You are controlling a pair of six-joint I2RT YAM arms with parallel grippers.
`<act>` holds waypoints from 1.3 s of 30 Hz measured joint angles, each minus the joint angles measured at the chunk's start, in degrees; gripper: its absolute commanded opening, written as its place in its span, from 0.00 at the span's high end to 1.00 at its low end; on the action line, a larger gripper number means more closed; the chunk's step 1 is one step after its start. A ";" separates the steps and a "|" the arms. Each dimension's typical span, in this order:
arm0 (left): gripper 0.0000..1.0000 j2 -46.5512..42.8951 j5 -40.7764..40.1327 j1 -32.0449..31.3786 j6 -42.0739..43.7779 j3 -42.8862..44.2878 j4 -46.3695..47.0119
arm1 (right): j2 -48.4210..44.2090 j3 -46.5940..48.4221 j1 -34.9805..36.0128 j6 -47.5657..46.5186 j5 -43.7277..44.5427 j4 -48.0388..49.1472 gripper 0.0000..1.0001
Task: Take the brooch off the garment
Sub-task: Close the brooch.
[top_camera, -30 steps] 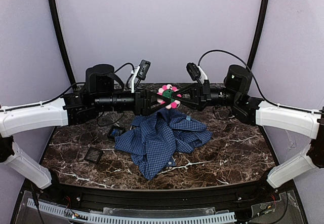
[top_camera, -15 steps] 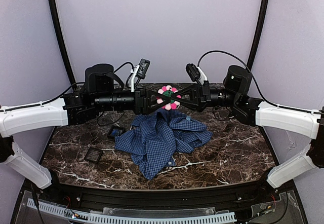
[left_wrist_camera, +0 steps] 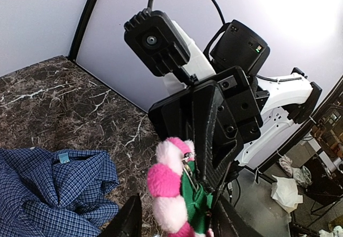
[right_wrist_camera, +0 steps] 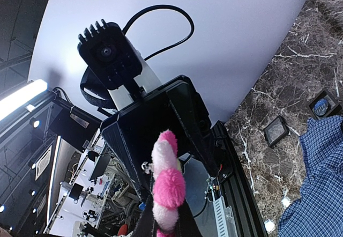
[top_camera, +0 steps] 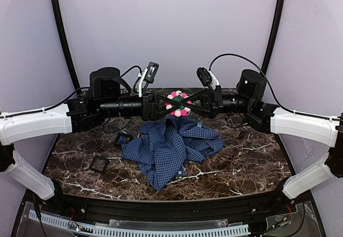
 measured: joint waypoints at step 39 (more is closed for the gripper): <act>0.79 0.48 16.39 2.23 -7.28 0.57 3.50 | 0.55 0.46 0.70 -1.95 -6.27 4.83 1.00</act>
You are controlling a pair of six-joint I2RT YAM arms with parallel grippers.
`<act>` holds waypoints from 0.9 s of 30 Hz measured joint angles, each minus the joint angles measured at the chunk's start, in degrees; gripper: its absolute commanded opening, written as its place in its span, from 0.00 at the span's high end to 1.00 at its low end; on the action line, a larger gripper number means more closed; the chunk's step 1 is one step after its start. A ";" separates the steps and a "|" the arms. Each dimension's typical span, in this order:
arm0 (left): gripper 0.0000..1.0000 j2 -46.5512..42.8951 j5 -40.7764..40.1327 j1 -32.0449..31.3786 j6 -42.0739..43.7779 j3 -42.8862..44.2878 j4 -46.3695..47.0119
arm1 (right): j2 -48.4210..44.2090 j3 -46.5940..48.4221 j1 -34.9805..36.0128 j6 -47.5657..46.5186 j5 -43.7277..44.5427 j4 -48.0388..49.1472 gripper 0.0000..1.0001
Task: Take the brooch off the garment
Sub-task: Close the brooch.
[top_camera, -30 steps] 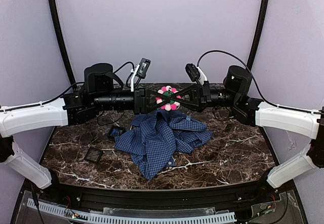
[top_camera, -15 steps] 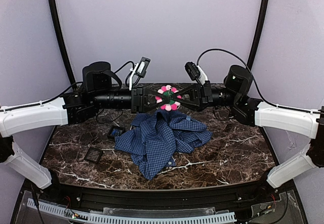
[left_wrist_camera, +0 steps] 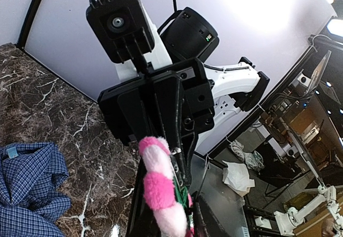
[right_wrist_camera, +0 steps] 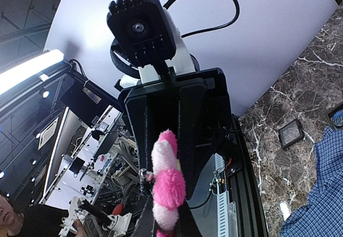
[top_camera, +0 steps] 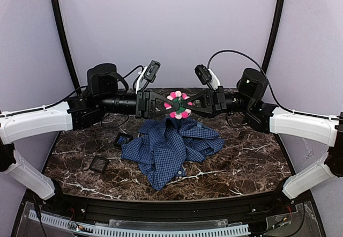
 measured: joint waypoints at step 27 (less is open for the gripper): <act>0.99 -0.24 -4.39 0.33 -1.44 1.05 -3.96 | -0.55 1.86 0.83 -4.98 8.35 -7.19 0.97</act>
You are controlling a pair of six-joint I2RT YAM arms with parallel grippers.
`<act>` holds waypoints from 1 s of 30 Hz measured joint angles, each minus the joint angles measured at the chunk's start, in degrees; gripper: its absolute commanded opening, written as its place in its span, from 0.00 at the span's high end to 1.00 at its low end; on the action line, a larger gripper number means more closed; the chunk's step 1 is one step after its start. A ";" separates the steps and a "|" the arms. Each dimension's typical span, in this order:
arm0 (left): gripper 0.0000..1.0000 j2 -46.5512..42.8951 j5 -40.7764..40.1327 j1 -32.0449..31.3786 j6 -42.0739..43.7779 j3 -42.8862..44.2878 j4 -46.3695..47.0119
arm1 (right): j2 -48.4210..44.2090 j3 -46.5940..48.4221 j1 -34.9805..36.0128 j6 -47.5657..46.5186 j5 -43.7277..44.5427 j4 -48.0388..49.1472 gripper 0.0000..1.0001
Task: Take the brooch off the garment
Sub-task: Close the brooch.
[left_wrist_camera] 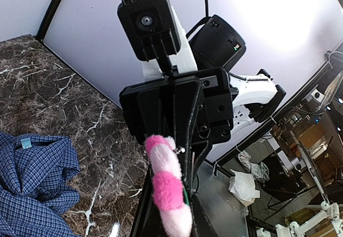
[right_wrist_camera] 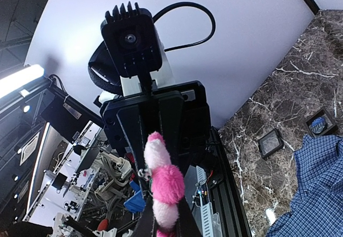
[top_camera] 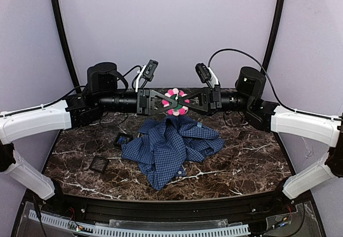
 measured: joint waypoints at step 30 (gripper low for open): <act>0.99 -0.63 -2.29 0.63 -0.39 -0.37 0.98 | -1.33 0.50 0.66 2.82 5.09 -0.68 0.74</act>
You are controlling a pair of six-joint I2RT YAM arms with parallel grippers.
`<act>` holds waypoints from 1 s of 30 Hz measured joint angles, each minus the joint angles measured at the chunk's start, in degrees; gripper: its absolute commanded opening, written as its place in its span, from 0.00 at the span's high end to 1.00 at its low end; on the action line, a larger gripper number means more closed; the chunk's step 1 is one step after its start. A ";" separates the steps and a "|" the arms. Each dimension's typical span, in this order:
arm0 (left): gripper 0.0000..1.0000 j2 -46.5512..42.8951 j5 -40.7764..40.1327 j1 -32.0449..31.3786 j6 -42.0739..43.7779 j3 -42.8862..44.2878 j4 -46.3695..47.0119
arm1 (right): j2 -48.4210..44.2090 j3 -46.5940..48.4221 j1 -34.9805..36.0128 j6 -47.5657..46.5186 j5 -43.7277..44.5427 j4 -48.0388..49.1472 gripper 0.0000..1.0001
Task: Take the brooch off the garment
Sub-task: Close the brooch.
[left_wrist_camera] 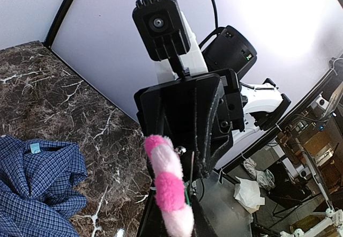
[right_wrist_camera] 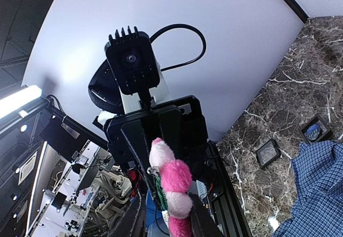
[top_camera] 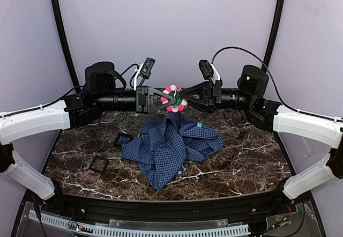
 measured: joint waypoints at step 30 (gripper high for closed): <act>0.99 -0.31 1.57 0.37 -0.72 -0.66 2.71 | 2.27 1.40 1.01 0.85 0.22 2.16 0.83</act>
